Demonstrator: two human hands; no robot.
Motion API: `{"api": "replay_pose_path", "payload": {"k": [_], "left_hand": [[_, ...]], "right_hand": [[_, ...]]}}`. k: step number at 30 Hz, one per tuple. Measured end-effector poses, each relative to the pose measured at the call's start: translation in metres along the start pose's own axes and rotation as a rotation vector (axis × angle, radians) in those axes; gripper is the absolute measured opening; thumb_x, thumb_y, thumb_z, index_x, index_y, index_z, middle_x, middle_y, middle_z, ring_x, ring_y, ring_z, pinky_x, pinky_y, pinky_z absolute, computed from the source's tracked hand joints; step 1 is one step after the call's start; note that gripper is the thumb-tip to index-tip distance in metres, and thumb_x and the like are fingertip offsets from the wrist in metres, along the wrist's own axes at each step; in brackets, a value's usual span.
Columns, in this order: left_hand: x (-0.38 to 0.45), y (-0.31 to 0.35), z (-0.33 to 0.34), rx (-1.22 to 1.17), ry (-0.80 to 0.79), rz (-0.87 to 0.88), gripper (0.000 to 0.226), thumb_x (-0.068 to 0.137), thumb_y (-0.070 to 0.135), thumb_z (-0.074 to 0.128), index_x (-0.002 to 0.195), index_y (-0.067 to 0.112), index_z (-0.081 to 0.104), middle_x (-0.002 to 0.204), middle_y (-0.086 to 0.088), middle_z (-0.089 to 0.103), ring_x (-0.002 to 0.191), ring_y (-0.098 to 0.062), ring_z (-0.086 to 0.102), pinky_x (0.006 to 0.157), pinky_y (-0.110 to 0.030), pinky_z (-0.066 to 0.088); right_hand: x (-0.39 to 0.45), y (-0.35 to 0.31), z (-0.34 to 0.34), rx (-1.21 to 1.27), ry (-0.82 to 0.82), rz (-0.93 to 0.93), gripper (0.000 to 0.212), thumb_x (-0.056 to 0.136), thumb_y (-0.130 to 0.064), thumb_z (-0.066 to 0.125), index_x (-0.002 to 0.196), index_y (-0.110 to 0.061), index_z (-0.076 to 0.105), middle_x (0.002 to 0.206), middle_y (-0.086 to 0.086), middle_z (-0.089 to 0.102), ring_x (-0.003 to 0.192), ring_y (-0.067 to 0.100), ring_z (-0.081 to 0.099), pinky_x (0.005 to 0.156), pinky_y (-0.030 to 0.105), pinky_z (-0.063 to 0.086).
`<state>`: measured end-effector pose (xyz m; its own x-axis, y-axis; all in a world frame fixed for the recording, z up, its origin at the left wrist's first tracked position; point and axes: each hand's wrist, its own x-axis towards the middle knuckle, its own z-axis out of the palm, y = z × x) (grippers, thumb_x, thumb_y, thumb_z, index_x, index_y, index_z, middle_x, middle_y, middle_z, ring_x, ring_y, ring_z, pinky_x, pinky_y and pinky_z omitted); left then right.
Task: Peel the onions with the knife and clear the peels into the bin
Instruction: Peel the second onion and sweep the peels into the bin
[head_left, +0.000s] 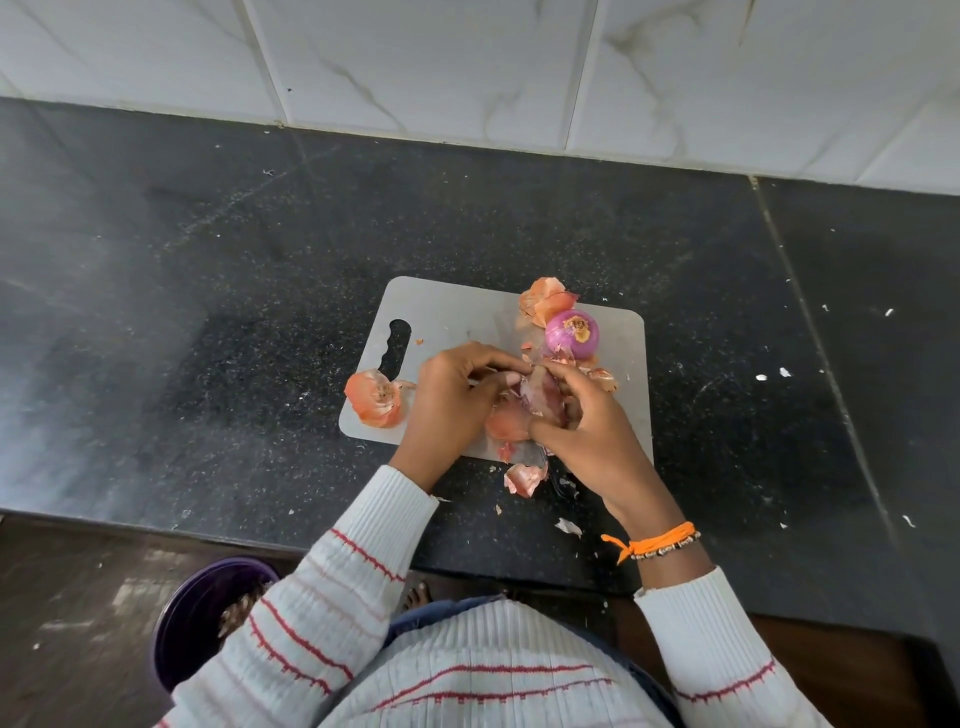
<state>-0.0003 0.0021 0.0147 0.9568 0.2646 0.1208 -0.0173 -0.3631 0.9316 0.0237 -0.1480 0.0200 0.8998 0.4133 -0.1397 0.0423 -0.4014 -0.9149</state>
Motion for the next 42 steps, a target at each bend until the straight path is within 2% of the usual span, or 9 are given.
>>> {"api": "replay_pose_path", "payload": {"k": [6, 10, 13, 18, 24, 30, 35, 38, 42], "left_hand": [[-0.002, 0.001, 0.008, 0.166, 0.086, 0.065, 0.018, 0.082, -0.004, 0.063, 0.085, 0.011, 0.074, 0.081, 0.009, 0.064, 0.074, 0.014, 0.056, 0.07, -0.001, 0.04], [0.005, -0.008, 0.003, 0.236, 0.183, 0.029, 0.02, 0.083, -0.005, 0.061, 0.082, 0.011, 0.073, 0.081, 0.008, 0.062, 0.069, 0.005, 0.054, 0.066, -0.004, 0.043], [0.008, -0.015, -0.002, 0.247, 0.152, -0.024, 0.028, 0.082, -0.009, 0.057, 0.083, 0.013, 0.074, 0.087, 0.005, 0.065, 0.076, 0.001, 0.057, 0.072, -0.006, 0.045], [0.002, -0.006, 0.0, 0.057, 0.074, -0.064, 0.026, 0.091, 0.0, 0.053, 0.103, 0.014, 0.071, 0.11, 0.005, 0.066, 0.104, -0.002, 0.058, 0.09, -0.013, 0.046], [-0.005, 0.011, -0.005, -0.215, -0.071, -0.124, 0.029, 0.077, 0.013, 0.074, 0.105, 0.021, 0.069, 0.106, 0.006, 0.068, 0.096, 0.001, 0.063, 0.086, -0.019, 0.052], [-0.004, 0.007, -0.003, -0.385, 0.081, -0.207, 0.009, 0.078, 0.002, 0.07, 0.085, 0.007, 0.073, 0.081, -0.004, 0.072, 0.074, -0.01, 0.067, 0.069, -0.022, 0.055], [-0.002, -0.011, -0.003, -0.222, 0.134, -0.209, 0.008, 0.078, 0.003, 0.071, 0.081, 0.01, 0.073, 0.079, -0.004, 0.071, 0.07, -0.01, 0.064, 0.069, -0.024, 0.055], [0.001, -0.006, -0.003, -0.192, 0.206, -0.22, 0.008, 0.085, 0.012, 0.067, 0.079, 0.013, 0.072, 0.07, 0.001, 0.067, 0.061, -0.007, 0.057, 0.063, -0.025, 0.05], [-0.001, 0.014, -0.005, -0.365, -0.029, -0.31, 0.022, 0.085, 0.029, 0.066, 0.1, 0.013, 0.069, 0.088, 0.0, 0.068, 0.074, -0.015, 0.065, 0.071, -0.029, 0.056]], "right_hand": [[-0.002, -0.002, -0.006, 0.001, -0.105, 0.014, 0.057, 0.078, -0.004, 0.067, 0.125, -0.032, 0.05, 0.104, -0.028, 0.051, 0.097, -0.011, 0.052, 0.075, -0.002, 0.041], [-0.003, 0.001, -0.008, 0.068, -0.209, -0.003, 0.056, 0.075, 0.004, 0.063, 0.116, -0.034, 0.056, 0.113, -0.008, 0.061, 0.104, 0.005, 0.061, 0.088, 0.022, 0.051], [-0.004, 0.001, -0.008, 0.178, -0.224, -0.022, 0.058, 0.076, 0.011, 0.062, 0.115, -0.032, 0.056, 0.114, -0.005, 0.061, 0.101, 0.004, 0.062, 0.079, 0.019, 0.052], [0.0, 0.003, -0.005, 0.308, -0.198, -0.025, 0.061, 0.08, 0.016, 0.057, 0.124, -0.026, 0.053, 0.123, -0.002, 0.06, 0.11, 0.009, 0.061, 0.089, 0.025, 0.05], [-0.001, 0.002, 0.001, 0.469, -0.163, -0.015, 0.056, 0.085, 0.01, 0.057, 0.12, -0.032, 0.049, 0.122, -0.006, 0.061, 0.114, 0.011, 0.059, 0.1, 0.036, 0.046], [0.0, 0.009, 0.001, 0.493, -0.206, -0.01, 0.053, 0.084, 0.008, 0.058, 0.121, -0.029, 0.05, 0.121, -0.003, 0.059, 0.113, 0.013, 0.059, 0.102, 0.038, 0.045], [0.002, 0.009, -0.002, 0.779, -0.292, -0.004, 0.057, 0.073, 0.001, 0.072, 0.12, -0.022, 0.049, 0.109, -0.006, 0.066, 0.106, 0.011, 0.061, 0.092, 0.027, 0.05], [0.005, 0.008, -0.001, 0.855, -0.255, -0.018, 0.073, 0.061, -0.019, 0.085, 0.124, -0.015, 0.048, 0.117, 0.0, 0.062, 0.11, 0.014, 0.059, 0.091, 0.025, 0.049], [0.006, 0.008, 0.004, 0.754, -0.11, -0.035, 0.06, 0.072, -0.001, 0.072, 0.125, -0.02, 0.048, 0.124, 0.003, 0.059, 0.114, 0.016, 0.057, 0.09, 0.025, 0.049]]}}
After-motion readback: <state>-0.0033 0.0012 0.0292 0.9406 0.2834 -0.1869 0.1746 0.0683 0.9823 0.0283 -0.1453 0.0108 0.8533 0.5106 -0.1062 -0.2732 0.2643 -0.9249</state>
